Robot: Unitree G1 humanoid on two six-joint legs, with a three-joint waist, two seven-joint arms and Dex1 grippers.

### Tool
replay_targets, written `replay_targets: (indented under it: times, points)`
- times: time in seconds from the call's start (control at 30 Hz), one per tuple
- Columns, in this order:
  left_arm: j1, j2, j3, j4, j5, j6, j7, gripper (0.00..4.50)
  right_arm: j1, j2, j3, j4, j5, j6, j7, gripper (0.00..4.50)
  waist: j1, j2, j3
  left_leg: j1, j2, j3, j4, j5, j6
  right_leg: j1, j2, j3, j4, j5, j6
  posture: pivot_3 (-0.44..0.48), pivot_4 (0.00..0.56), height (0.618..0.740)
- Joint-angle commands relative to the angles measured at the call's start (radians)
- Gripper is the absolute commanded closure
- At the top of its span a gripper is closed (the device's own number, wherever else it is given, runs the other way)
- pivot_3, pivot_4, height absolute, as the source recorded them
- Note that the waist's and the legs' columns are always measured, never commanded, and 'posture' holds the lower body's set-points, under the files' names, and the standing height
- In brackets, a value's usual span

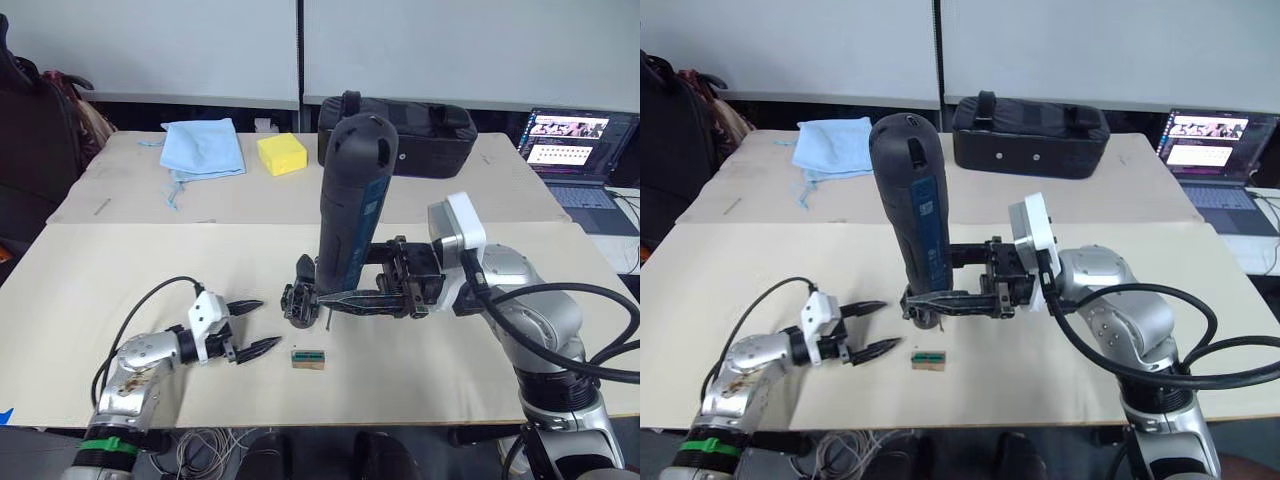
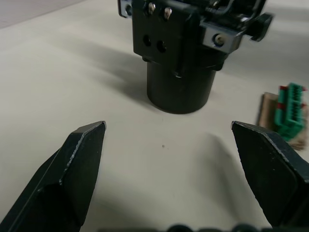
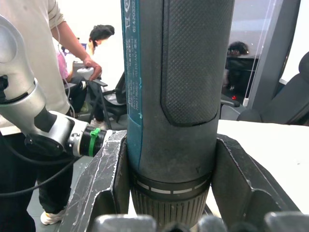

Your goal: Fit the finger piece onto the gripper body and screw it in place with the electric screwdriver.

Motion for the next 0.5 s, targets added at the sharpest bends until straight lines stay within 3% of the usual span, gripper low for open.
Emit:
replay_targets:
  times: [0.03, 0.5]
  points:
    - [-0.03, -0.026, -0.021, 0.002, 0.033, -0.015, 0.043, 0.09, -0.019, -0.005, -0.038, -0.05, 0.041, -0.001, -0.007, 2.58, 0.0, 0.0, 0.0, 0.0, 0.0, 0.0, 0.0, 0.0, 0.0, 0.0, 0.0, 0.0, 0.0, 0.0, 0.0, 0.0, 0.15, 0.74]
    - [-0.069, -0.083, -0.08, 0.021, 0.044, 0.03, 0.06, 0.09, -0.018, -0.021, -0.056, -0.057, 0.033, 0.009, -0.028, 2.58, 0.004, 0.0, 0.0, 0.0, -0.001, -0.001, 0.001, 0.0, 0.0, 0.001, 0.0, 0.0, 0.0, 0.0, 0.0, 0.0, 0.15, 0.74]
